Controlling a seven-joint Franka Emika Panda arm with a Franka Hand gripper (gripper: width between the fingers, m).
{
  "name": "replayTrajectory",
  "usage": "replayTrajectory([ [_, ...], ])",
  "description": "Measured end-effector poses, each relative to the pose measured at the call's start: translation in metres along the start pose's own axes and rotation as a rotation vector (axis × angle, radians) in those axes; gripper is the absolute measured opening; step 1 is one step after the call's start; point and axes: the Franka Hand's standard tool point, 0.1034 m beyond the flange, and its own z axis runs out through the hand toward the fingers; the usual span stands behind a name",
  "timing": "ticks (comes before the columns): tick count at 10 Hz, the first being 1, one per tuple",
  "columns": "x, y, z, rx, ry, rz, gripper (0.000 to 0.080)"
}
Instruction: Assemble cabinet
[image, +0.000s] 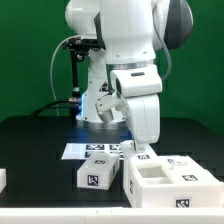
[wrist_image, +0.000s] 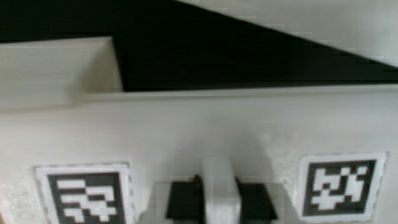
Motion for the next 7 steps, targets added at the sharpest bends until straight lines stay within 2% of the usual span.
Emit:
replayTrajectory([
  [2, 0.005, 0.038, -0.002, 0.017, 0.018, -0.021, 0.0065],
  [3, 0.007, 0.056, -0.003, 0.039, 0.029, -0.025, 0.0065],
  [4, 0.006, 0.07, -0.004, 0.027, 0.036, -0.02, 0.0065],
  [5, 0.004, 0.072, -0.004, 0.018, 0.035, -0.017, 0.0065],
  [7, 0.004, 0.072, -0.004, 0.018, 0.035, -0.015, 0.0065],
])
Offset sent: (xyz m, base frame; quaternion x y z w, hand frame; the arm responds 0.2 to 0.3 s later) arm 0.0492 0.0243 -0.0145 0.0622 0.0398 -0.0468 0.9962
